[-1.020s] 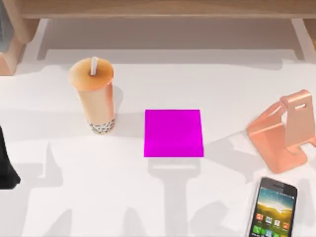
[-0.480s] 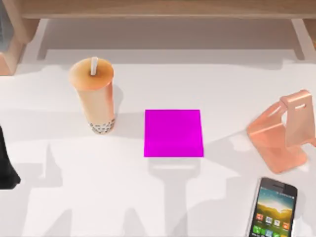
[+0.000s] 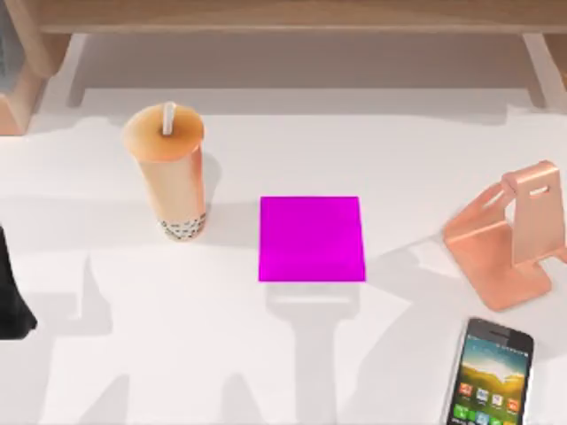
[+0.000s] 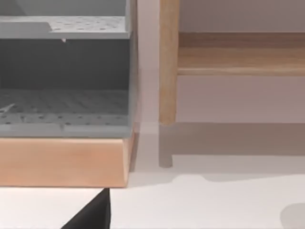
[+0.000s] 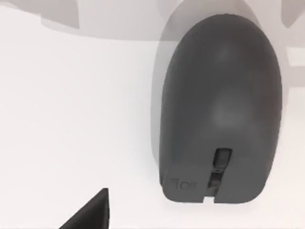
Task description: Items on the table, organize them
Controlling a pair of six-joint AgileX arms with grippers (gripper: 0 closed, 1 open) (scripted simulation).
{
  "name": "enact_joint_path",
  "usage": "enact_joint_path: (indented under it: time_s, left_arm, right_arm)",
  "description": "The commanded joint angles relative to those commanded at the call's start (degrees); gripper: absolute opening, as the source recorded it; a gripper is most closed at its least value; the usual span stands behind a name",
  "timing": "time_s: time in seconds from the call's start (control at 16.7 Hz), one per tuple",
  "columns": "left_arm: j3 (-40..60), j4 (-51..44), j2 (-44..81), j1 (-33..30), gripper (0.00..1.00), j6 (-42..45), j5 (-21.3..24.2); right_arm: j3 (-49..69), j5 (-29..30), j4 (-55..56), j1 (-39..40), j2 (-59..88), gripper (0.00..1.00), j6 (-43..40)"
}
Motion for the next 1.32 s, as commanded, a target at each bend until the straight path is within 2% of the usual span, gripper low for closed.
enact_joint_path:
  time_s: [0.3, 0.9, 1.2, 1.32]
  left_arm:
    - [0.0, 0.0, 0.0, 0.0, 1.00, 0.0, 0.0]
    - [0.0, 0.0, 0.0, 0.0, 1.00, 0.0, 0.0]
    - [0.0, 0.0, 0.0, 0.0, 1.00, 0.0, 0.0]
    - [0.0, 0.0, 0.0, 0.0, 1.00, 0.0, 0.0]
  right_arm:
    - [-0.7, 0.0, 0.9, 0.2, 0.2, 1.00, 0.2]
    - [-10.6, 0.0, 18.4, 0.1, 7.8, 1.00, 0.2]
    - [-11.4, 0.0, 19.7, 0.1, 8.4, 1.00, 0.2]
    - [-11.4, 0.0, 19.7, 0.1, 8.4, 0.85, 0.2]
